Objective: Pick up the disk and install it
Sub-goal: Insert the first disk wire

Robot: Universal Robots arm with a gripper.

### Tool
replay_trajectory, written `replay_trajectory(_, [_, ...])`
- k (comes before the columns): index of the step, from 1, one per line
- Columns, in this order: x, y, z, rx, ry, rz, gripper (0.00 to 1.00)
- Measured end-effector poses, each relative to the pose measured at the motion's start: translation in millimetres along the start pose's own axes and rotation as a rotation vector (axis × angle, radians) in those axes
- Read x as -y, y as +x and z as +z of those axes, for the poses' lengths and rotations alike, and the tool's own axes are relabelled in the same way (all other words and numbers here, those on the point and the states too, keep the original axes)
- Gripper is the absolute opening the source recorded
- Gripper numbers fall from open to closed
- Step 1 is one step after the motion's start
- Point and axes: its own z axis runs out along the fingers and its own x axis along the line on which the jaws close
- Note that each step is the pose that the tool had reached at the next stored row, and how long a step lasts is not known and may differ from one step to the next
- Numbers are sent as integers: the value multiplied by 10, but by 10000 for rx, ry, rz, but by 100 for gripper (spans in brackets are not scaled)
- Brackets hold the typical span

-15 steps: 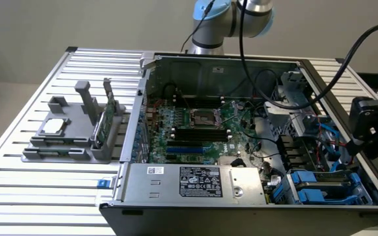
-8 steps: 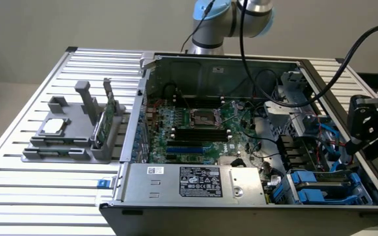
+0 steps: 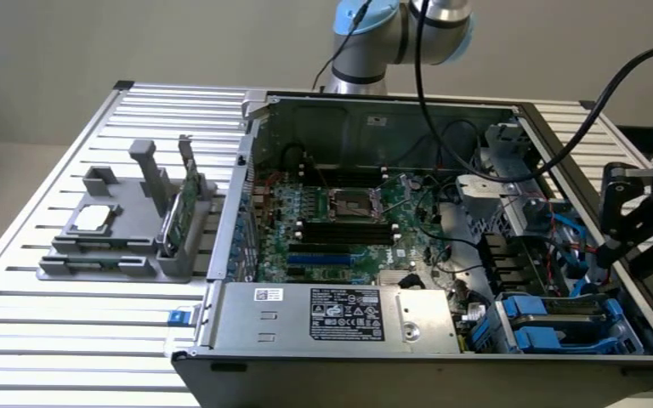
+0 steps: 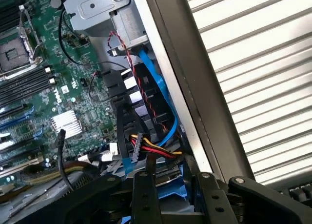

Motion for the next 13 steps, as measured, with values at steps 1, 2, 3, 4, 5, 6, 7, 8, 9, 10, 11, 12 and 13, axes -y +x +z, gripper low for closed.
replay_trajectory(1, [0,0,7,18,-7,154,36])
replay_trajectory(2, [1,0,13,45,-9,298,36])
replay_trajectory(3, [1,-1,19,75,-2,419,36])
replay_trajectory(4, [1,-2,23,93,-1,554,36])
replay_trajectory(5, [1,-2,24,102,-5,712,36])
replay_trajectory(6, [1,-2,26,110,-11,881,36])
replay_trajectory(7, [1,-1,27,119,-17,1051,36])
replay_trajectory(8, [1,-1,28,126,-26,1226,36])
replay_trajectory(9, [1,-1,29,134,-35,1404,36])
replay_trajectory(10, [1,-2,30,140,-46,1585,36])
replay_trajectory(11, [1,-2,30,148,-56,1779,36])
replay_trajectory(12, [1,-2,31,154,-66,1950,36])
replay_trajectory(13, [1,-2,31,160,-74,2100,36])
